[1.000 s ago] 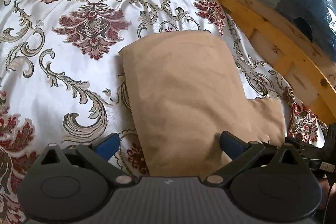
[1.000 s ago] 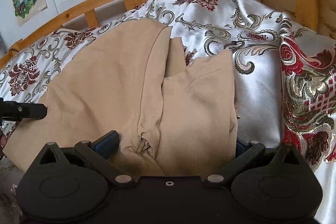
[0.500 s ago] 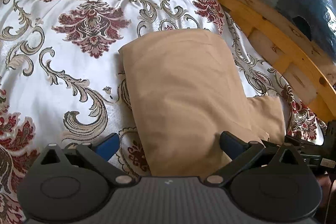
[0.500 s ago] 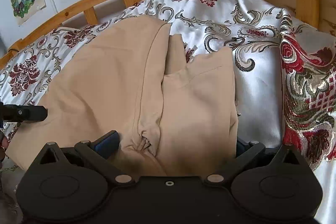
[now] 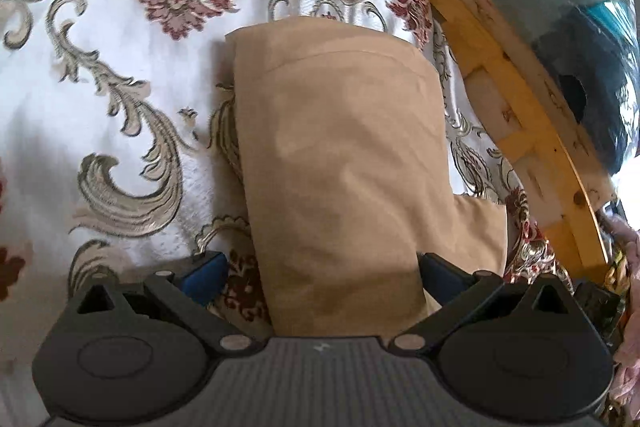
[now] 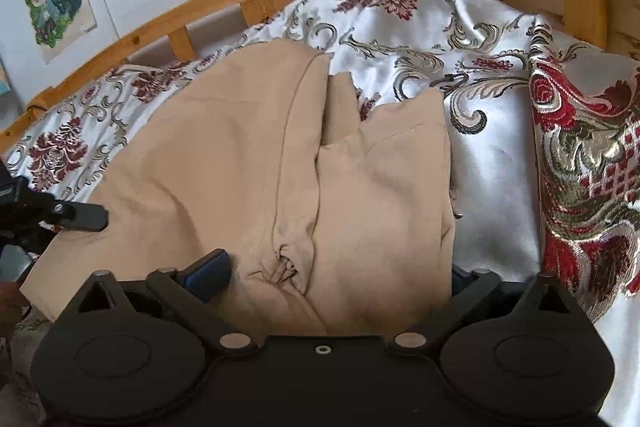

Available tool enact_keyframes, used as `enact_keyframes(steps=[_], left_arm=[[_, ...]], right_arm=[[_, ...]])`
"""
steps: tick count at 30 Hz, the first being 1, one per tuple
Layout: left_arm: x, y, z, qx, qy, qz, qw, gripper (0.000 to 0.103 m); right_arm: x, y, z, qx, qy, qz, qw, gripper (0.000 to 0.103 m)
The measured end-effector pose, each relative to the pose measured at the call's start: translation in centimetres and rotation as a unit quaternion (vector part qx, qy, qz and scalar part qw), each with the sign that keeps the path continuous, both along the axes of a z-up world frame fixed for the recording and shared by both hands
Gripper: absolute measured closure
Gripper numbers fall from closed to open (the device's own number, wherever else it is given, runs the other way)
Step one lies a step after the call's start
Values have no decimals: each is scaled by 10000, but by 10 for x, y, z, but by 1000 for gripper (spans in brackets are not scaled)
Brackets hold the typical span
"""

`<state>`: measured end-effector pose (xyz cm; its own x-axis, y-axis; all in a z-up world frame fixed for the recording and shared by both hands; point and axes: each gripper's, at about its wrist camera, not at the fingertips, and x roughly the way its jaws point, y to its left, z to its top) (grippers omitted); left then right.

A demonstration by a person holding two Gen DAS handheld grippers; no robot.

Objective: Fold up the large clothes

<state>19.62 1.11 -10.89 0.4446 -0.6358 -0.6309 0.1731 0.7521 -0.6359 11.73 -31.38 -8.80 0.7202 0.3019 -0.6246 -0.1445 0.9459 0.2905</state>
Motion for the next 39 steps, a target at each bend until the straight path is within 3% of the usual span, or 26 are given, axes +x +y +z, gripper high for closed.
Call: enact_keyframes(steps=[3, 6, 8, 11, 13, 15, 18, 20, 27, 31, 34, 39], left_arm=[[7, -10, 3, 173, 33, -114, 9998, 0], [10, -26, 9, 342, 98, -269, 9990, 0], [3, -40, 16, 589, -71, -377, 9975, 1], [-4, -48, 23, 859, -227, -318, 9955, 9], [-4, -46, 25, 846, -217, -289, 9958, 15], [-7, -44, 29, 935, -300, -350, 9946, 22], [-21, -37, 37, 1061, -582, -207, 9924, 31], [-34, -34, 44, 1166, -801, -61, 9899, 36], [-56, -7, 67, 1333, -1292, 305, 9821, 43], [-56, 22, 79, 1546, -1612, 728, 9720, 44], [-49, 46, 86, 1824, -1884, 1026, 9595, 44], [-32, 82, 76, 2327, -1941, 1415, 9424, 42]], right_arm=[[0, -1, 0, 140, -33, 95, 9999, 22], [1, -4, -3, 308, -15, 126, 9994, 24], [3, -9, -5, 559, 28, 135, 9983, 24], [4, -15, -6, 905, 89, 124, 9958, 26], [2, -14, -4, 861, 112, 89, 9962, 36], [1, -14, -1, 841, 153, 71, 9963, 53], [-3, -16, 7, 1261, 147, 204, 9917, 65], [-6, -12, 14, 1428, 47, 342, 9892, 68], [-8, 36, 49, 1315, -442, 855, 9866, 74], [14, 81, 59, 1322, -724, 1149, 9819, 76], [41, 119, 68, 1433, -966, 1439, 9744, 83], [85, 181, 70, 1018, -1049, 1716, 9743, 84]])
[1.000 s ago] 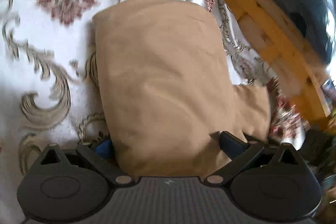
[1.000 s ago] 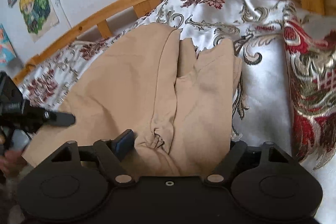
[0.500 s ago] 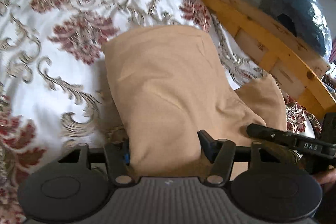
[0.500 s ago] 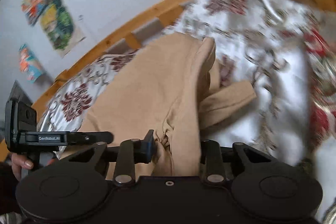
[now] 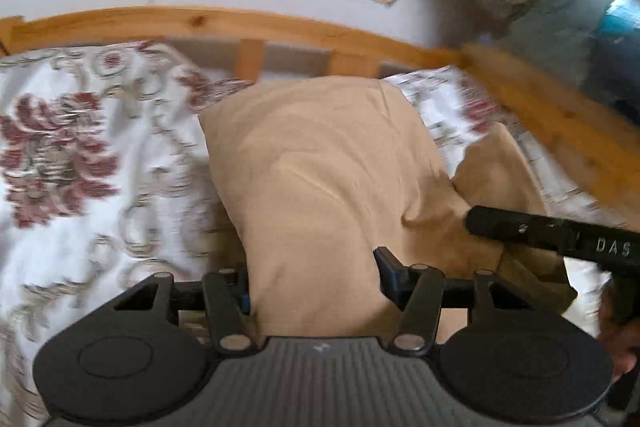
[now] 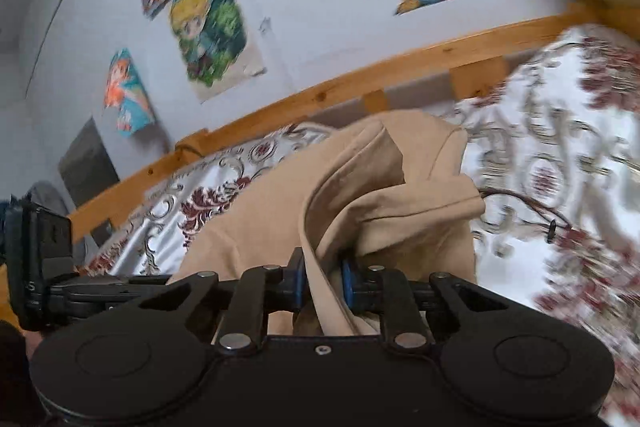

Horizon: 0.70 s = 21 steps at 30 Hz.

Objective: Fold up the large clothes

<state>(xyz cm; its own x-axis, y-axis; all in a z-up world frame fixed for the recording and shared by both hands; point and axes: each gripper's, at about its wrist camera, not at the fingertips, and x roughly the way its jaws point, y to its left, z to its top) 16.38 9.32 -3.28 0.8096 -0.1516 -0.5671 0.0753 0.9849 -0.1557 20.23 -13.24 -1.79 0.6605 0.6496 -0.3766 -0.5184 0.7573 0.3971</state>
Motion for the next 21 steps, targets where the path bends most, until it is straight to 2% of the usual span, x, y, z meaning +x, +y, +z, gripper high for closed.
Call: enact_keyframes(steps=[2, 3, 4, 5, 7, 9, 11, 14, 16, 18, 21], left_arm=[[7, 7, -16, 145, 298, 132, 9994, 39], [8, 12, -22, 36, 413, 180, 9990, 36], [8, 16, -26, -113, 446, 255, 9986, 35], [6, 20, -28, -255, 434, 297, 9983, 32], [7, 18, -27, -243, 441, 362, 9981, 28], [10, 14, -25, -130, 518, 428, 9977, 19], [11, 11, -19, -72, 618, 454, 9970, 16], [5, 13, -12, 4, 759, 620, 9952, 11], [-9, 13, -3, 122, 774, 878, 9930, 2], [-24, 10, 7, 285, 766, 1276, 9885, 1], [-47, 3, 22, 438, 770, 1491, 9848, 1]], right_arm=[[13, 12, -15, -444, 217, -244, 9985, 83], [16, 14, -23, -637, 290, -424, 9966, 78], [17, 10, -31, -680, 342, -596, 9953, 74], [17, 5, -36, -619, 445, -684, 9947, 64], [17, -5, -43, -487, 637, -788, 9937, 54], [14, -7, -44, -606, 600, -820, 9930, 47], [9, -8, -39, -772, 531, -846, 9920, 41], [-5, -13, -33, -943, 281, -902, 9910, 20], [-13, -16, -29, -1014, 115, -900, 9907, 17], [-23, -19, -24, -1059, -3, -904, 9903, 15], [-45, -31, -14, -958, -253, -936, 9907, 9]])
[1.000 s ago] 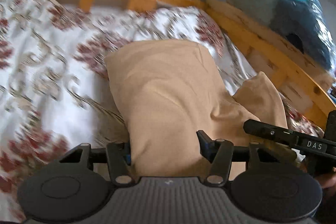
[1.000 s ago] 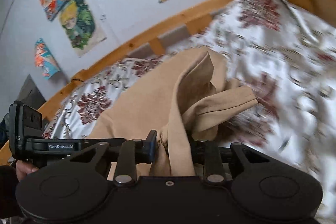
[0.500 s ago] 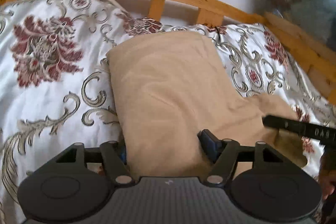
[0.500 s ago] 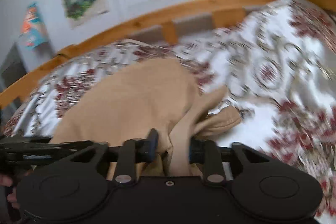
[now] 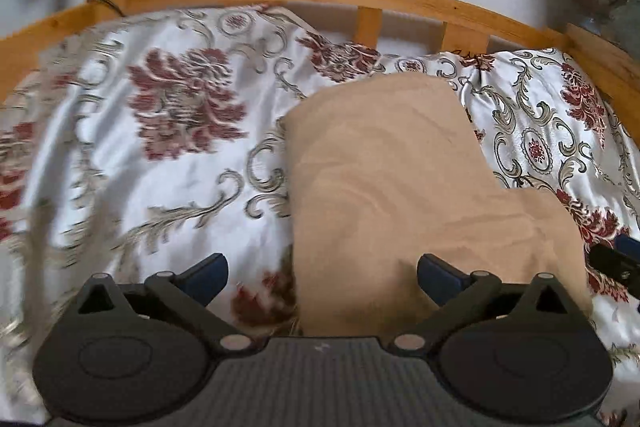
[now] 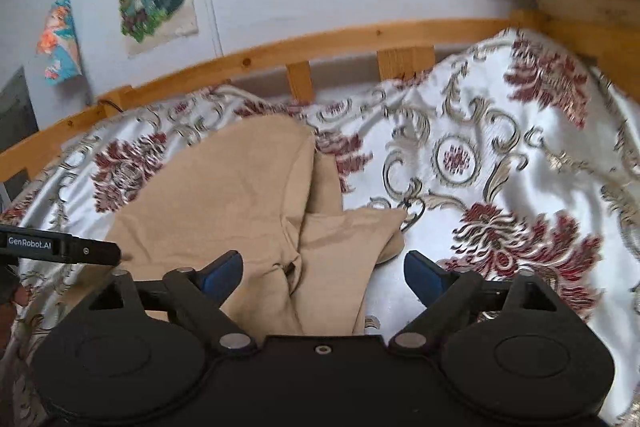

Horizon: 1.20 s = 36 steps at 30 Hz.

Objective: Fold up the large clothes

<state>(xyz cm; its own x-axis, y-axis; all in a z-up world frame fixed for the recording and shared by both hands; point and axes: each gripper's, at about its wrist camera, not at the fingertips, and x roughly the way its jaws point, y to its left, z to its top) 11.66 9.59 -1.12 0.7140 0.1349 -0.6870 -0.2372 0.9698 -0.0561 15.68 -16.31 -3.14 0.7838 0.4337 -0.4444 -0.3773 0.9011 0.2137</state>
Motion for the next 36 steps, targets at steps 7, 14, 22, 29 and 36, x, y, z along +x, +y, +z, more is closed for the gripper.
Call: enact_keyframes(steps=[7, 14, 22, 29, 36], left_arm=[[-63, -26, 31, 326, -500, 61, 9982, 1], [-110, -50, 42, 452, -829, -127, 9955, 1], [-124, -55, 25, 328, -761, -264, 9962, 1], [-123, -49, 24, 243, -769, -129, 9967, 1], [-123, -44, 21, 169, -702, -51, 9974, 1]], right_arm=[[-56, -12, 32, -104, -569, -116, 9983, 1], [-114, -17, 60, -133, -1013, -129, 9947, 1], [-149, -21, 56, -139, -943, -187, 9953, 1], [-143, -21, 48, -161, -781, -271, 9964, 1], [-142, -20, 44, -166, -735, -290, 9967, 1]])
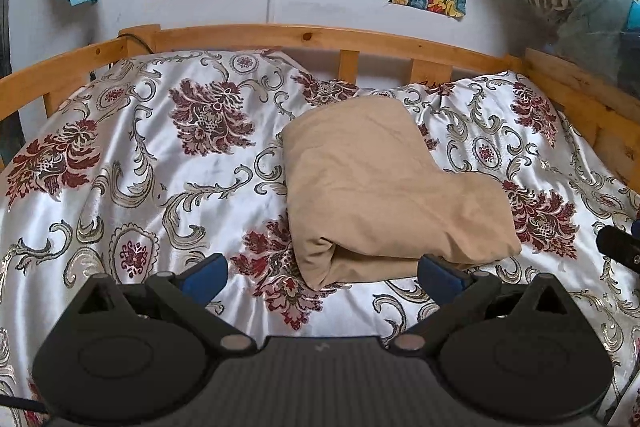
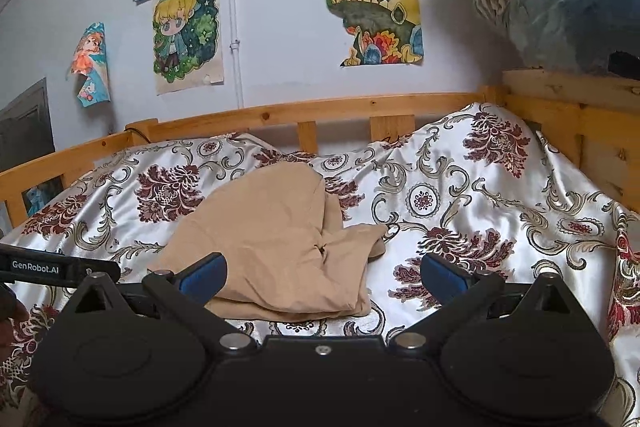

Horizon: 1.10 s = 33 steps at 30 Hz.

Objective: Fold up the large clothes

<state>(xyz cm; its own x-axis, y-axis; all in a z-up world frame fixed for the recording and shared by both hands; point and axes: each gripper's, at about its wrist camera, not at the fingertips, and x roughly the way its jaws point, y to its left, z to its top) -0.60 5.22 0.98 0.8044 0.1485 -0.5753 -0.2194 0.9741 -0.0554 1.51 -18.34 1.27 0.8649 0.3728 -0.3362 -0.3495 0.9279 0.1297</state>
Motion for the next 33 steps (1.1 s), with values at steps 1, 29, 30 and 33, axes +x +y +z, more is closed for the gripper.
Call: enact_keyframes(steps=[1, 29, 30, 33], left_arm=[[0, 0, 0, 0, 0, 1, 10000, 1], [-2, -2, 2, 17, -50, 30, 10000, 1], [-2, -2, 2, 15, -47, 35, 10000, 1], [-2, -2, 2, 13, -45, 37, 10000, 1]], right_arm=[[0, 0, 0, -1, -2, 1, 10000, 1], [1, -3, 3, 18, -15, -14, 10000, 1], [1, -3, 3, 18, -14, -16, 10000, 1], [1, -3, 3, 20, -16, -16, 10000, 1]])
